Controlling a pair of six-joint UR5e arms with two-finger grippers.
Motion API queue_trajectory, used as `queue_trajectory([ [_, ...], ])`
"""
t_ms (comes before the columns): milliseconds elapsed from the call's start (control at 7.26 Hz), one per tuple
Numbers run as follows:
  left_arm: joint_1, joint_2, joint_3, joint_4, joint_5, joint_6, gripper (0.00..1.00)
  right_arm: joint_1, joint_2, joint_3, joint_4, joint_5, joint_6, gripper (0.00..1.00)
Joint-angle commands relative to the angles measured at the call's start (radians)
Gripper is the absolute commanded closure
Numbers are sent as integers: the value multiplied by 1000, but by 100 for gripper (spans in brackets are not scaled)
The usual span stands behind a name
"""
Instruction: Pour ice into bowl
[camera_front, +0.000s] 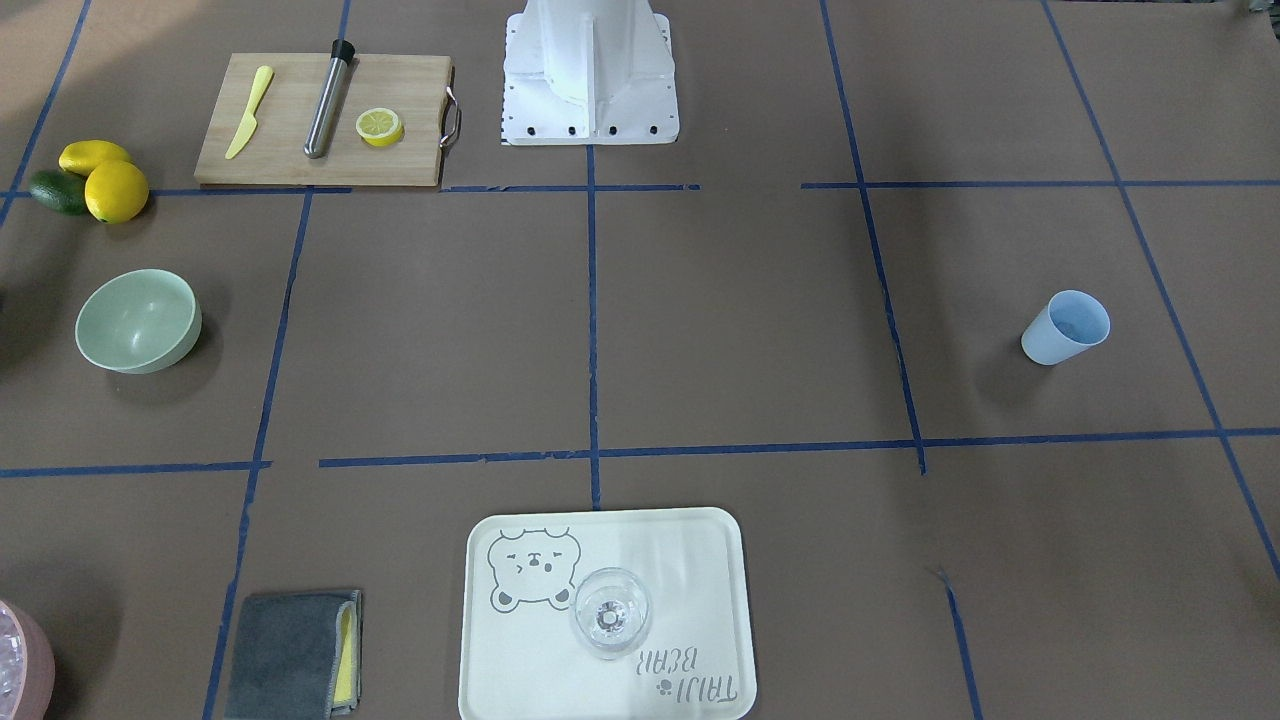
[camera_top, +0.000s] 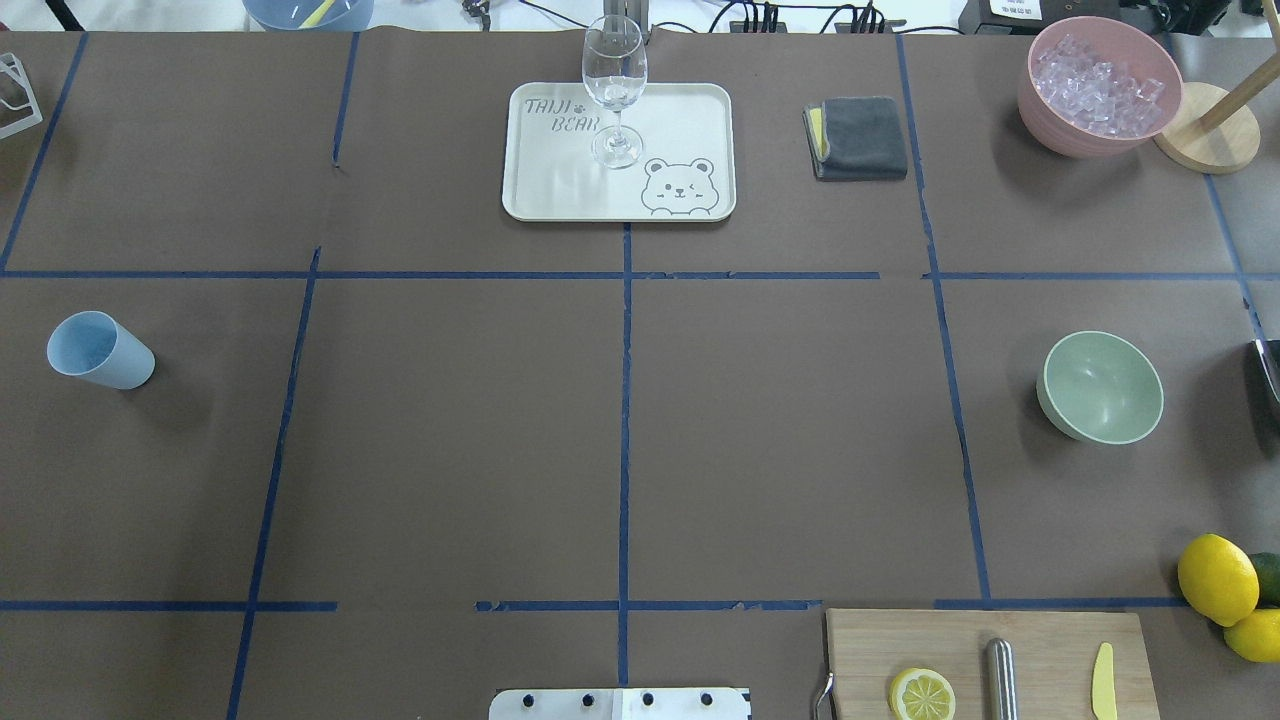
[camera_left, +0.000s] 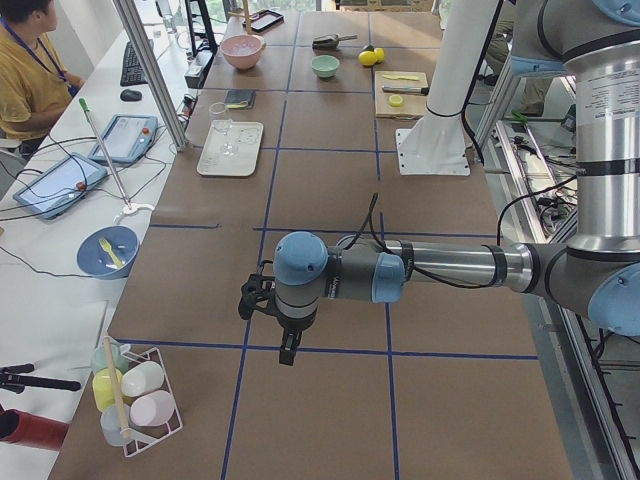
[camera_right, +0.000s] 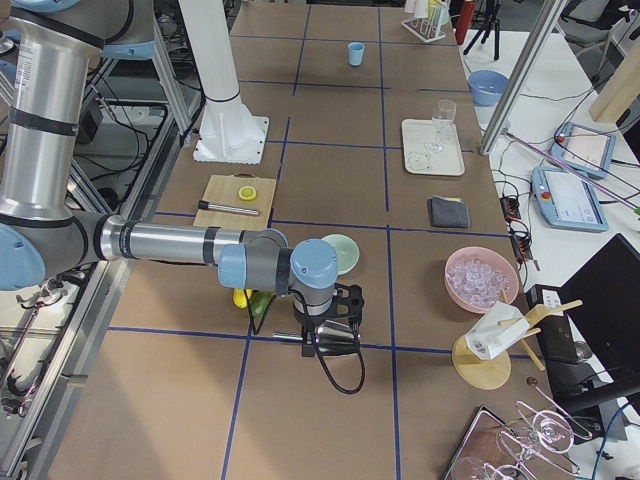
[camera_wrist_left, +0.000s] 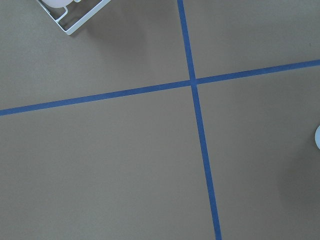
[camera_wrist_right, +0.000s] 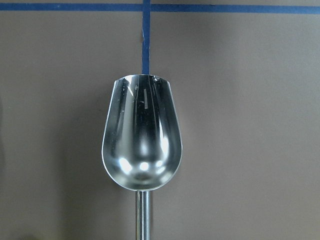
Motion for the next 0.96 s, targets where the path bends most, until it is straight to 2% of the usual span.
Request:
queue_trajectory([
  [0,3,1,8,0,-1,3,0,0,0,0,-2,0,0,0],
  [276,3,1,11,-1,-1,3,0,0,2,6,0,17,0,0],
  [551,5,0,11,-3,-1,2,0,0,15,66,17,32,12,0],
  [689,5,0,11,-3,-1,3,0,0,29,107,79,28,17,0],
  [827,3,1,11,-2,-1,3,0,0,31,107,125,34,21,0],
])
